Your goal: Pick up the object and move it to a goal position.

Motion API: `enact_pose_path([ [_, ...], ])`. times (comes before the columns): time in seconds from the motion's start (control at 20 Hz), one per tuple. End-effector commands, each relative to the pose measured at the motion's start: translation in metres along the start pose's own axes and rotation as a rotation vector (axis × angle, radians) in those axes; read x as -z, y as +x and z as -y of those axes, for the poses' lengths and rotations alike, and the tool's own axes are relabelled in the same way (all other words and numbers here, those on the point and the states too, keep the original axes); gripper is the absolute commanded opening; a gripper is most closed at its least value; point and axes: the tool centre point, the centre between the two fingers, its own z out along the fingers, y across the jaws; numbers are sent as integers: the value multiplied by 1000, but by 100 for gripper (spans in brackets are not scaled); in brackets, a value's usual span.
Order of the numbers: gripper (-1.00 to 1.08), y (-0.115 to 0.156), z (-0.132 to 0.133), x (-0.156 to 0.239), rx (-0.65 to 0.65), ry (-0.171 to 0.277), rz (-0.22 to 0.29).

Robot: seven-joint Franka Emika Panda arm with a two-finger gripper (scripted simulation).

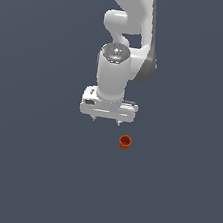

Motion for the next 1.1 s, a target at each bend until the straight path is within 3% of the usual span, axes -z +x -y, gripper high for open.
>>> enact_pose_path([
  [0.0, 100, 0, 0, 0, 0, 0, 0],
  [1.05, 100, 6, -2, -3, 22, -15, 1],
])
